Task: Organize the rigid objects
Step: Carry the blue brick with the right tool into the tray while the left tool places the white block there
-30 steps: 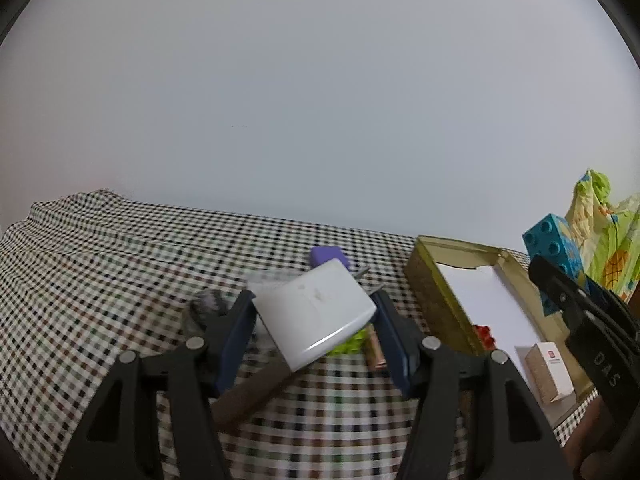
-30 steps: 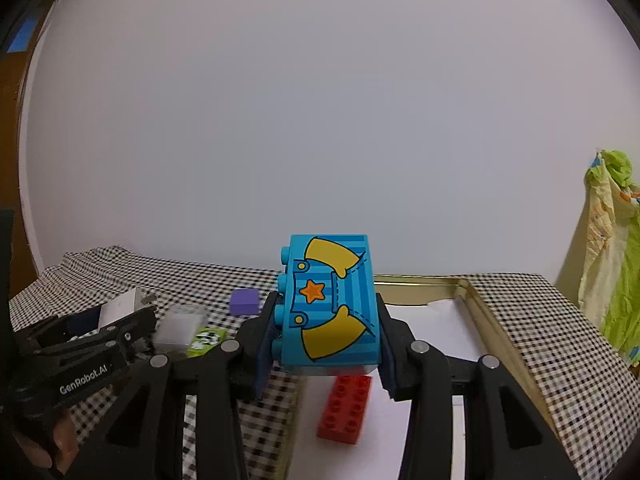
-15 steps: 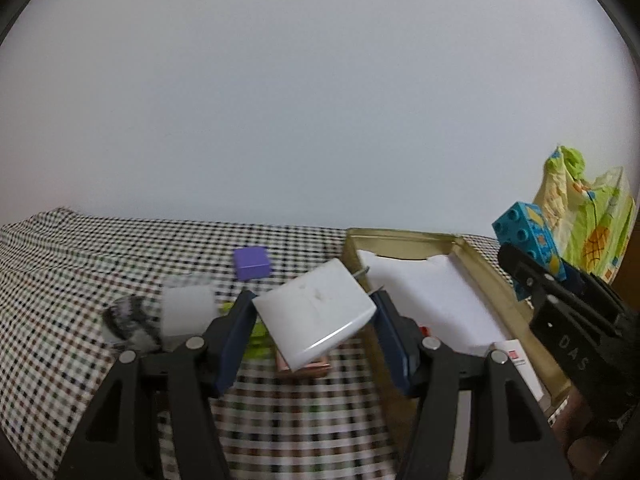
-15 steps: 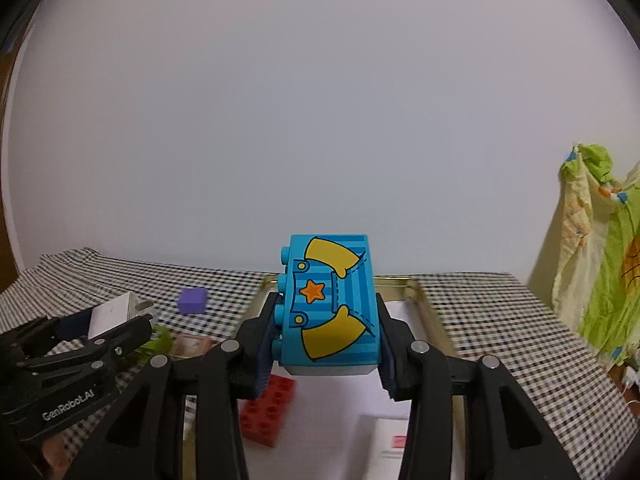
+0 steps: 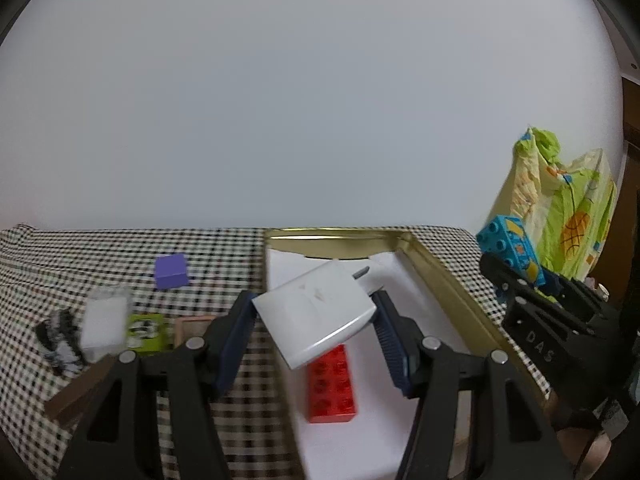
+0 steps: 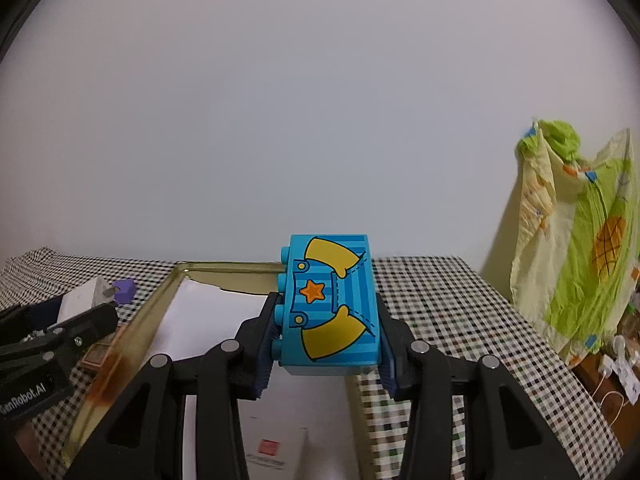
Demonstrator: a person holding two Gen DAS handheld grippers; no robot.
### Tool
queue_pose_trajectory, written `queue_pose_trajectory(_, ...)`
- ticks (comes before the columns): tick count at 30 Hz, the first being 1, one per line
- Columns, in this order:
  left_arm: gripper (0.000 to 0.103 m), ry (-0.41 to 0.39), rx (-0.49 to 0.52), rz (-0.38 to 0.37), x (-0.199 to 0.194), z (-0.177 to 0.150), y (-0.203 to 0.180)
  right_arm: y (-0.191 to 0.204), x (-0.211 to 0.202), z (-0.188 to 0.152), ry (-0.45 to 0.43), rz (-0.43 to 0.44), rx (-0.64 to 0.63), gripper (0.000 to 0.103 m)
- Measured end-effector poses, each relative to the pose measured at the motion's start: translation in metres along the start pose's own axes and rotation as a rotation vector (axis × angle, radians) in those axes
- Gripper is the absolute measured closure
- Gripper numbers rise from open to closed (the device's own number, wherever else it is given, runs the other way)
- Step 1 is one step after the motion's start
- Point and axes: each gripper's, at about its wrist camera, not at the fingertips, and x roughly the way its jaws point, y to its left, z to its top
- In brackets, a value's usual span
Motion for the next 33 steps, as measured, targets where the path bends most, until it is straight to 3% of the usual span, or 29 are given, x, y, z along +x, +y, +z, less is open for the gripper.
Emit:
queue_pose_trajectory(8, 0.043, 0.080, 0.031, -0.024, 0.013, -0.007, -0.026, -0.013, 0.012, 0.003, 0.039, -0.014, -0.018, 0.058)
queue_pose_trajectory(14, 0.043, 0.159, 0.066, 0.004, 0.026, -0.012, -0.037, -0.009, 0.014, 0.001, 0.070, -0.025, -0.031, 0.058)
queue_pose_trajectory(20, 0.043, 0.189, 0.123, 0.029, 0.029, -0.015, -0.045, -0.008, 0.018, 0.001, 0.100, 0.007, -0.027, 0.058)
queue_pose_trajectory(21, 0.040, 0.190, 0.127, 0.024, 0.028, -0.014, -0.045, -0.008, 0.017, 0.001, 0.099, 0.011, -0.019, 0.058)
queue_pose_trajectory(22, 0.029, 0.187, 0.129, 0.017, 0.027, -0.014, -0.045, -0.010, 0.016, 0.001, 0.093, 0.022, -0.002, 0.058)
queue_pose_trajectory(23, 0.023, 0.183, 0.129, 0.018, 0.025, -0.013, -0.045, -0.010, 0.016, 0.001, 0.096, 0.031, 0.006, 0.051)
queue_pose_trajectory(24, 0.011, 0.177, 0.129, 0.022, 0.024, -0.012, -0.045, -0.011, 0.018, 0.001, 0.107, 0.046, 0.016, 0.038)
queue_pose_trajectory(25, 0.000, 0.170, 0.127, 0.016, 0.022, -0.011, -0.045, -0.012, 0.018, 0.001, 0.108, 0.053, 0.026, 0.032)
queue_pose_trajectory(27, 0.001, 0.148, 0.118, 0.003, 0.017, -0.010, -0.044, -0.017, 0.013, 0.002, 0.074, 0.050, 0.064, 0.024)
queue_pose_trajectory(33, 0.001, 0.066, 0.009, -0.006, -0.005, 0.004, -0.018, -0.048, -0.009, 0.006, -0.058, 0.003, 0.218, 0.021)
